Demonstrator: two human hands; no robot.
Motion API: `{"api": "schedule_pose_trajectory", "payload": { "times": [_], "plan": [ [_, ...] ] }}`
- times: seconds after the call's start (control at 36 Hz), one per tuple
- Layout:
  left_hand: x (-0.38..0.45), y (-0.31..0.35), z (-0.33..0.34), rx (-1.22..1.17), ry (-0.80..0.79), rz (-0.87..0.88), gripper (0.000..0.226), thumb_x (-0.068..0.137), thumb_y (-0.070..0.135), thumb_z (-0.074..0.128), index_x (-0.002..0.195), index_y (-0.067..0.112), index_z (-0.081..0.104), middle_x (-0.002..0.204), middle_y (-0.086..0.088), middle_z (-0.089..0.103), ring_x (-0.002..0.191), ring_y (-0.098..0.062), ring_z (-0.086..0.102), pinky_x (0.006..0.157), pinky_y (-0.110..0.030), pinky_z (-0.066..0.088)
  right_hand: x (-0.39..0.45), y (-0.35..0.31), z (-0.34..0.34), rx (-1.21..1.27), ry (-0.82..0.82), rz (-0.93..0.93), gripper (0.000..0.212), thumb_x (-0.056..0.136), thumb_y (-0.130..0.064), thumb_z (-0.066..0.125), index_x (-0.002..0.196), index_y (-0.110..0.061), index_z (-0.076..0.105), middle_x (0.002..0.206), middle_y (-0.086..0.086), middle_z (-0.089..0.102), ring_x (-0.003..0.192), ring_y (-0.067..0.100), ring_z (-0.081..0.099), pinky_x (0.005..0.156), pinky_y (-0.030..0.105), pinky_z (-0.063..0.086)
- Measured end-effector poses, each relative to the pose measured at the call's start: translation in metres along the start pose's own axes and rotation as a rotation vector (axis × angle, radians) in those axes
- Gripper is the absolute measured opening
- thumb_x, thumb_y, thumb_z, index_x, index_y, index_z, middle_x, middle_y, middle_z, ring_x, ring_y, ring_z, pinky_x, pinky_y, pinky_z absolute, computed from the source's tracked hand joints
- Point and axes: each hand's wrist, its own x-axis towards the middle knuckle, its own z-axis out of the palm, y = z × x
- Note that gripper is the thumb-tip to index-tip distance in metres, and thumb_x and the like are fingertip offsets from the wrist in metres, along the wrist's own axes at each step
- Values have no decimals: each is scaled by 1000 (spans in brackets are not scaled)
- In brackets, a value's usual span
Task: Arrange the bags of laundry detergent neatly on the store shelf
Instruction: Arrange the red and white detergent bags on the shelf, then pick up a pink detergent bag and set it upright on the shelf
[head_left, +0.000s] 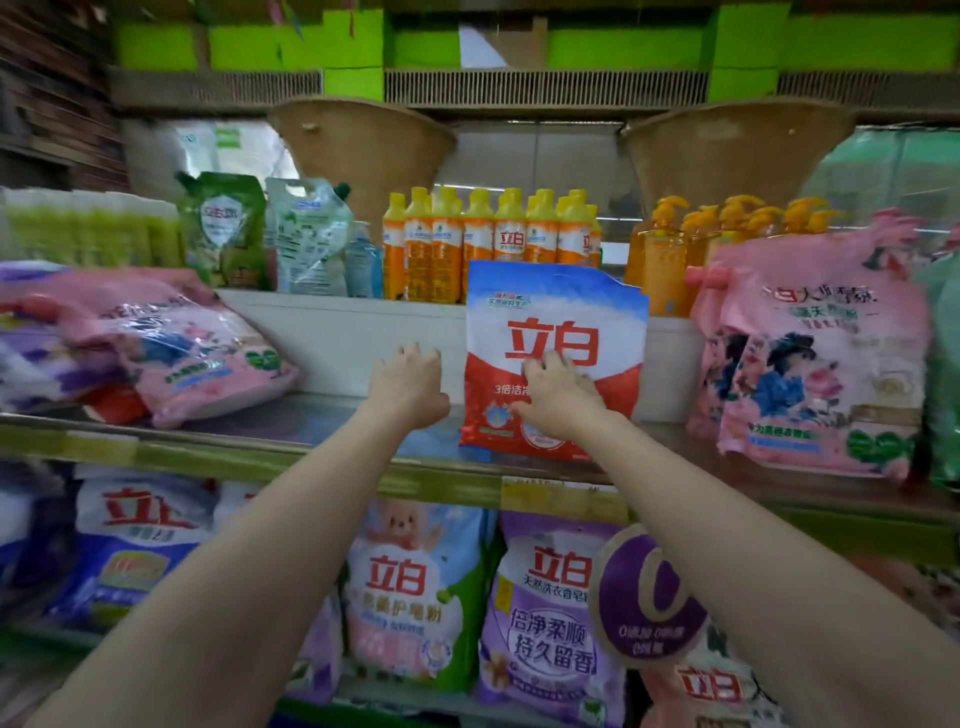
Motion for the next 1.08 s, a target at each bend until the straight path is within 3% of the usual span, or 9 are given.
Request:
{"api": "schedule_pose_trajectory", "payload": {
  "times": [0.14,0.44,0.56,0.69,0.81,0.94,1.03,1.08],
  "plan": [
    [-19,-42,-14,172,-23,-77,44,86,31,56,124,10,50,126,-16,49,120,-33,45,94,-41,40,7,-40,1,-73,74,-109,52,92,-40,51,134,-11,40,137,12,43,128,30,41,100,47,36],
    [-54,-154,-32,289,-37,-332,53,83,28,57,131,8,45,133,-17,45,126,-34,41,101,-41,38,38,-152,19,57,39,-302,50,92,-43,51,131,-13,43,137,12,44,128,30,42,100,44,36],
    [-58,-189,-41,294,-65,-440,57,87,40,57,135,12,42,136,-16,41,127,-34,38,102,-44,36,52,-191,22,97,46,-356,52,92,-43,52,134,-13,41,138,12,43,128,31,42,102,43,36],
    [-51,-229,-45,287,-99,-555,52,87,28,50,133,5,42,137,-19,40,128,-37,37,108,-47,32,77,-232,28,118,50,-399,50,90,-42,54,129,-13,44,136,13,47,126,30,45,99,44,37],
    [-39,-252,-40,239,-119,-606,55,91,32,47,138,6,36,143,-19,34,135,-37,29,110,-44,26,99,-255,33,131,50,-400,51,91,-40,53,132,-12,41,136,13,45,127,31,44,101,44,36],
    [-22,-283,-20,189,-81,-619,61,93,51,41,132,4,46,135,-19,46,126,-35,42,103,-41,36,125,-278,47,117,32,-404,54,93,-41,50,136,-12,37,137,11,43,126,30,44,100,42,37],
    [-5,-299,-8,-39,-44,-689,71,88,63,42,117,0,57,122,-18,59,112,-34,56,93,-40,47,143,-289,57,133,32,-402,48,95,-41,45,133,-13,40,134,11,45,123,30,46,97,42,38],
    [8,-305,-2,-263,-17,-763,74,87,63,48,120,-3,56,123,-18,58,112,-34,57,90,-38,48,156,-293,63,161,23,-383,46,95,-41,44,130,-11,42,132,12,47,122,30,47,98,42,39]
  ]
}}
